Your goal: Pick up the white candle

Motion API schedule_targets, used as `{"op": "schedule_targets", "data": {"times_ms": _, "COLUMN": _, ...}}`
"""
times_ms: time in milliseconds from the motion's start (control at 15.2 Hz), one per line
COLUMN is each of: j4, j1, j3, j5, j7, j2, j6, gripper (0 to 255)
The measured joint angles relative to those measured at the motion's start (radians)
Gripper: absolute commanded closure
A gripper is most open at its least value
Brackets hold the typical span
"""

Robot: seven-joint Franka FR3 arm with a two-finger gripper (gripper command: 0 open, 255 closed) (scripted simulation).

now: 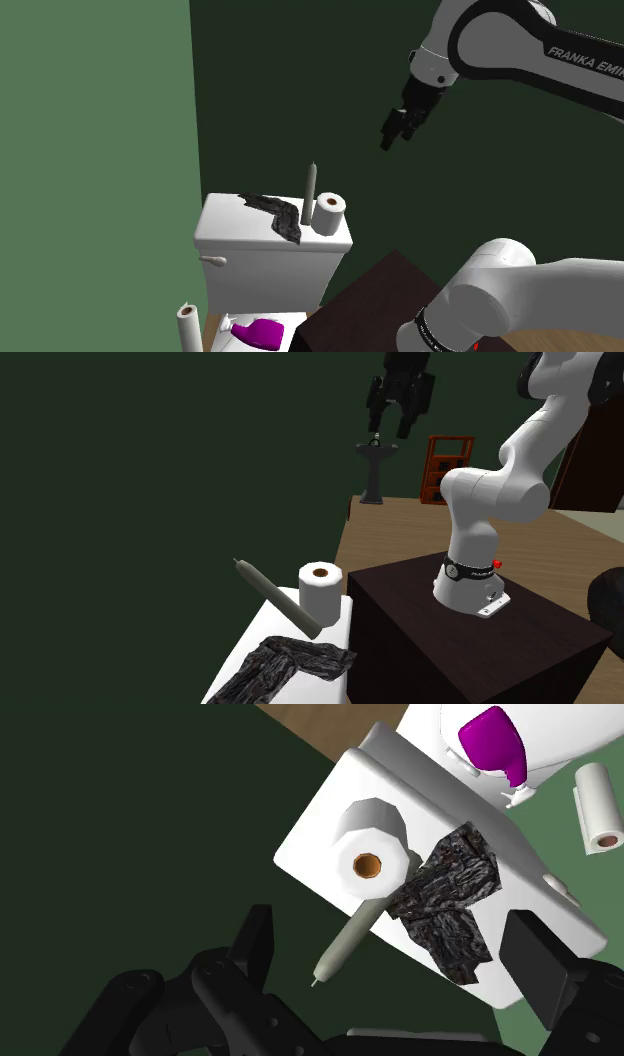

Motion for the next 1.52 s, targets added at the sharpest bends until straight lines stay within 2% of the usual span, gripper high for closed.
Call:
{"op": "schedule_targets", "data": {"times_ms": 132, "j4": -0.013, "j1": -0.002, "j3": 0.0, "j5": 0.004, "j7": 0.009, "j2": 0.002, "j6": 0.018, "gripper": 0}}
{"op": "schedule_targets", "data": {"times_ms": 264, "j4": -0.063, "j1": -0.009, "j3": -0.001, "j5": 0.015, "j7": 0.036, "j2": 0.008, "j6": 0.091, "gripper": 0}}
{"op": "schedule_targets", "data": {"times_ms": 792, "j4": -0.25, "j1": -0.043, "j3": -0.009, "j5": 0.065, "j7": 0.153, "j2": 0.11, "j6": 0.464, "gripper": 0}}
{"op": "schedule_targets", "data": {"times_ms": 1056, "j4": -0.303, "j1": -0.053, "j3": -0.001, "j5": 0.097, "j7": 0.215, "j2": 0.206, "j6": 0.657, "gripper": 0}}
{"op": "schedule_targets", "data": {"times_ms": 1518, "j4": -0.31, "j1": -0.064, "j3": 0.004, "j5": 0.156, "j7": 0.301, "j2": 0.469, "j6": 1.01, "gripper": 0}}
